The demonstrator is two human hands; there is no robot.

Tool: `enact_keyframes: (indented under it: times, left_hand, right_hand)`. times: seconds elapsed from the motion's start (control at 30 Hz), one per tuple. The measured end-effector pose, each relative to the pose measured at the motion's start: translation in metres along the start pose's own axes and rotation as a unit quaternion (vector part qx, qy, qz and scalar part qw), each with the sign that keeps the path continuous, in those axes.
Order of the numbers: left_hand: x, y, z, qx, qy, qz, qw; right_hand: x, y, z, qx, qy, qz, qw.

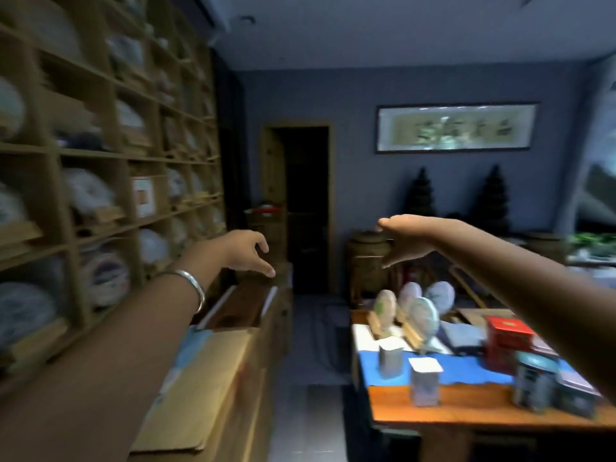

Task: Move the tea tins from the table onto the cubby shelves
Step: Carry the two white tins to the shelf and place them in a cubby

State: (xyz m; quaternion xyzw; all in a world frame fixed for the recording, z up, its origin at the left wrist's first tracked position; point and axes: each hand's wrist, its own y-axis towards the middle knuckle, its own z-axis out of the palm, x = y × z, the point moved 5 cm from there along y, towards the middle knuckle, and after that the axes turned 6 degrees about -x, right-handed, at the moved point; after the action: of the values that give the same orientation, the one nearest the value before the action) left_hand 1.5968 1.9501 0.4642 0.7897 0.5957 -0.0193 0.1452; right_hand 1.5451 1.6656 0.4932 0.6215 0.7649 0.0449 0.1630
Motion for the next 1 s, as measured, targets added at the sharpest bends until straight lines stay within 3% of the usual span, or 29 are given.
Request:
enact_keyframes:
  times: [0.3,0.53,0.73,1.0]
  left_hand:
    - [-0.229,0.078,0.101,0.049,-0.047,0.161,0.985]
    - [-0.358,0.118,0.201,0.102,-0.047,0.193,0.975]
    - [-0.369,0.14,0.275,0.138,-0.036,0.143,0.979]
    - [-0.315,0.181,0.341,0.149,-0.034,0.066,0.986]
  right_hand:
    - [-0.204,-0.118,0.044,0.067,-0.004,0.169,0.983]
    - [-0.33,-0.164,0.108,0.121,-0.01,0.211,0.97]
    - [-0.383,-0.141,0.18,0.154,0.011,0.173,0.973]
    - [-0.372,-0.053,0.287,0.197,0.072,0.09,0.974]
